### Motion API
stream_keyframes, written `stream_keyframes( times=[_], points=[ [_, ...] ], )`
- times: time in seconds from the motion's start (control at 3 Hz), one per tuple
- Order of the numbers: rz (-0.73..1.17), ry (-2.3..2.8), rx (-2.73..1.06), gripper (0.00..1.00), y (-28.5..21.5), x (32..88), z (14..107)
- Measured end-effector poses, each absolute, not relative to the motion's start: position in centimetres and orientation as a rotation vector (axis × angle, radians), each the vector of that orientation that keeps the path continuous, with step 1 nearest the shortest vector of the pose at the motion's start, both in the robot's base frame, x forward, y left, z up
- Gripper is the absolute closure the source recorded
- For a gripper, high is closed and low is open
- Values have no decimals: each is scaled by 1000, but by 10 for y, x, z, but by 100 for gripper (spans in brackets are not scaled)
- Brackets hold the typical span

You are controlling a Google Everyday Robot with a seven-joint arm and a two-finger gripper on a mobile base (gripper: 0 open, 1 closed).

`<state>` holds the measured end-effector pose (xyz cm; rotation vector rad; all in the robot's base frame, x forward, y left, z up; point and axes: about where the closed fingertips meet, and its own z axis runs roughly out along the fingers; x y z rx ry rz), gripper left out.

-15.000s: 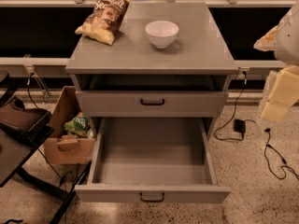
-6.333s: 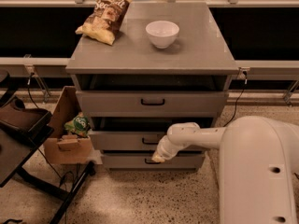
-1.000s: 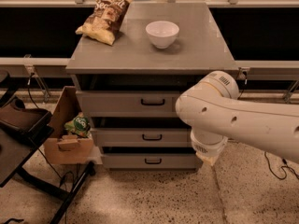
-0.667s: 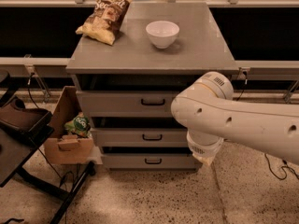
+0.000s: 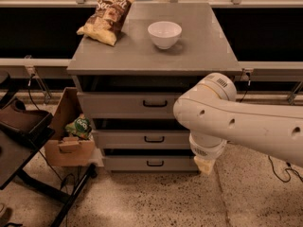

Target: Close middle drawer

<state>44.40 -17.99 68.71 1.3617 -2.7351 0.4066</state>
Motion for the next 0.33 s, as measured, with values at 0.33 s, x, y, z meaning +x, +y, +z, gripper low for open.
stream_keyframes(
  times=[0.33],
  points=[
    [407, -2735, 1362, 0, -180, 444, 687]
  ],
)
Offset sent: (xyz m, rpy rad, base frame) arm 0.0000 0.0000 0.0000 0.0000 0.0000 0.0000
